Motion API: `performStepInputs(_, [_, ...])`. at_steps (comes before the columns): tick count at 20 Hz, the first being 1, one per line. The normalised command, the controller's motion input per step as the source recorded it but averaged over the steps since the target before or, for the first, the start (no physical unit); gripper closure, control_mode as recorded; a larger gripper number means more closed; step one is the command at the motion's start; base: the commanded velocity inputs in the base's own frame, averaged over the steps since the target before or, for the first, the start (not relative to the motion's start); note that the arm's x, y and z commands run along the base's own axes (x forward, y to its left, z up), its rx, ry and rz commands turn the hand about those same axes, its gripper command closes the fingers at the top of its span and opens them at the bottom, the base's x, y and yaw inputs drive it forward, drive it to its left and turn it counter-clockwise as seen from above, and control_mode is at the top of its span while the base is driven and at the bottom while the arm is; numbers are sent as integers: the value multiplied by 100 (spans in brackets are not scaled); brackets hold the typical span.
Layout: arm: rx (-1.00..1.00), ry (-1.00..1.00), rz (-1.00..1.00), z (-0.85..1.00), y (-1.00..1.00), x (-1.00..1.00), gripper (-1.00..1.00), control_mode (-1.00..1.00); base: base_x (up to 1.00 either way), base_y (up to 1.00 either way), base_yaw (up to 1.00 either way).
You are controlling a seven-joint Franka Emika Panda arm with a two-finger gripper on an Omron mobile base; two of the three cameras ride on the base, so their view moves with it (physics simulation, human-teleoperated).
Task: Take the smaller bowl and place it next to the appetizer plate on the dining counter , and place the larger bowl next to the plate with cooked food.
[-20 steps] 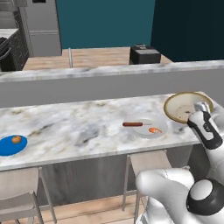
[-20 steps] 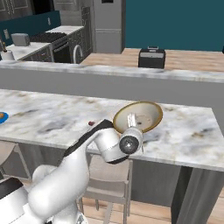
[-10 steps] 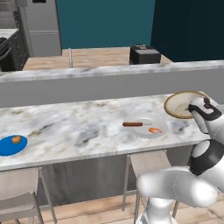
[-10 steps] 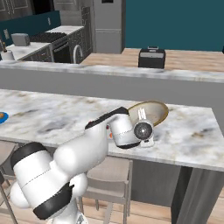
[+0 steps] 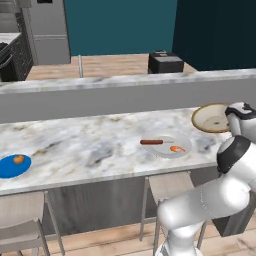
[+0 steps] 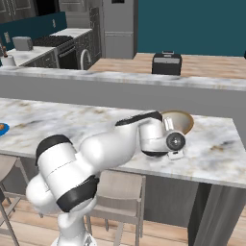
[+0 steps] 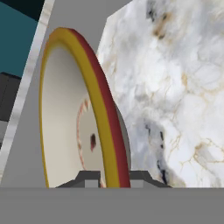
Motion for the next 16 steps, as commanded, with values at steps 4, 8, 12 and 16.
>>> performStepInputs(4, [0, 0, 0, -38, -1, 20, 100, -100, 0, 0, 0])
performStepInputs(8, [0, 5, 0, -32, -6, 0, 100, -100, 0, 0, 0])
performStepInputs(12, [0, 8, 0, -35, -5, 0, 100, -100, 0, 0, 0])
performStepInputs(16, [0, 13, -1, -21, -13, 9, 100, -100, 0, 0, 0])
